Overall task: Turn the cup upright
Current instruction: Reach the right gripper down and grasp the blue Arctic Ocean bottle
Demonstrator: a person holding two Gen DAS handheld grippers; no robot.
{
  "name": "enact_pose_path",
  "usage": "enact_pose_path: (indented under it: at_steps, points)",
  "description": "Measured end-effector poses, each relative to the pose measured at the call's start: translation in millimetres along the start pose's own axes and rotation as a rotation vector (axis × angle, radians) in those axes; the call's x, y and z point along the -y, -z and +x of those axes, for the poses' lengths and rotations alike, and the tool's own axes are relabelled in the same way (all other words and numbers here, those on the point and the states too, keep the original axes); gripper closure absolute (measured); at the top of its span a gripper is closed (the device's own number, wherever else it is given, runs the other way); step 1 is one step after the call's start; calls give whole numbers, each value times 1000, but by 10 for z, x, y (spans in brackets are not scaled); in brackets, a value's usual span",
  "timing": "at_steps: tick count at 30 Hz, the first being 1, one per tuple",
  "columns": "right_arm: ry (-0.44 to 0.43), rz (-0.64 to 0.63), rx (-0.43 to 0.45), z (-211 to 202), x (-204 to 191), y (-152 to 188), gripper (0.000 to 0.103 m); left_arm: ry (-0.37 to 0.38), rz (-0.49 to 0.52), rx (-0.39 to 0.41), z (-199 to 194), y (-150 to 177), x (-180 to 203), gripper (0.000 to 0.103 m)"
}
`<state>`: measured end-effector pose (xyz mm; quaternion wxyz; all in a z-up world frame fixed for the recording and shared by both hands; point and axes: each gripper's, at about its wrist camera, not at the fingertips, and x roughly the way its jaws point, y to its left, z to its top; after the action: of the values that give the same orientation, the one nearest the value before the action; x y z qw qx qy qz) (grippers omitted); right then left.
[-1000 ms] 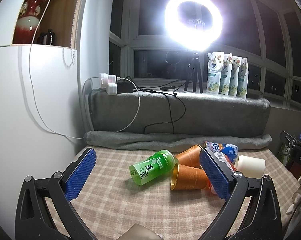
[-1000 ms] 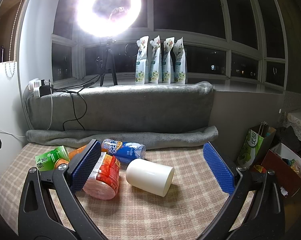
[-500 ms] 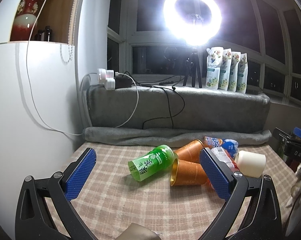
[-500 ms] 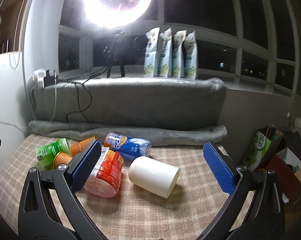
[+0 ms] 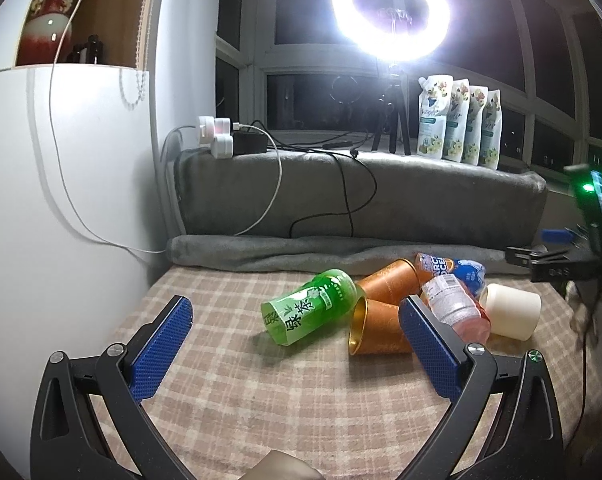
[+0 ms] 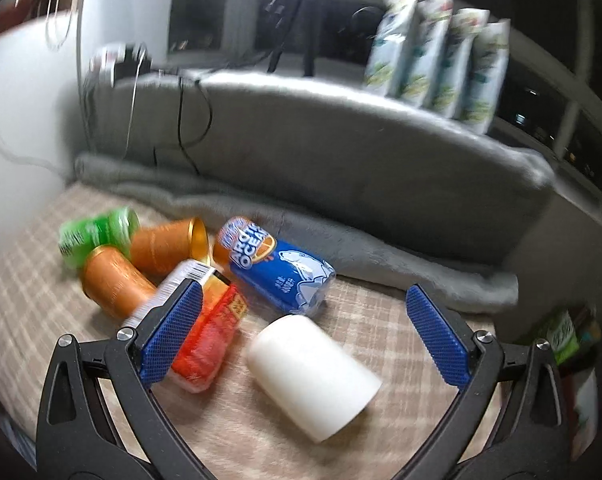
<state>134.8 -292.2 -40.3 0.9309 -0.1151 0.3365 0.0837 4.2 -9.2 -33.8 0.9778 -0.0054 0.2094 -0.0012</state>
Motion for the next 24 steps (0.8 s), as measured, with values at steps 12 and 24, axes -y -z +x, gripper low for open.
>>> enact_pose_path:
  at_steps: [12,24]
  points:
    - [-92,-363,-270,911,-179,-339,14,91,-4,-145,216,226,120,1]
    - [-234,-544,-468,1665,-366,-523,20,39,-16,-162,375,245,-28,1]
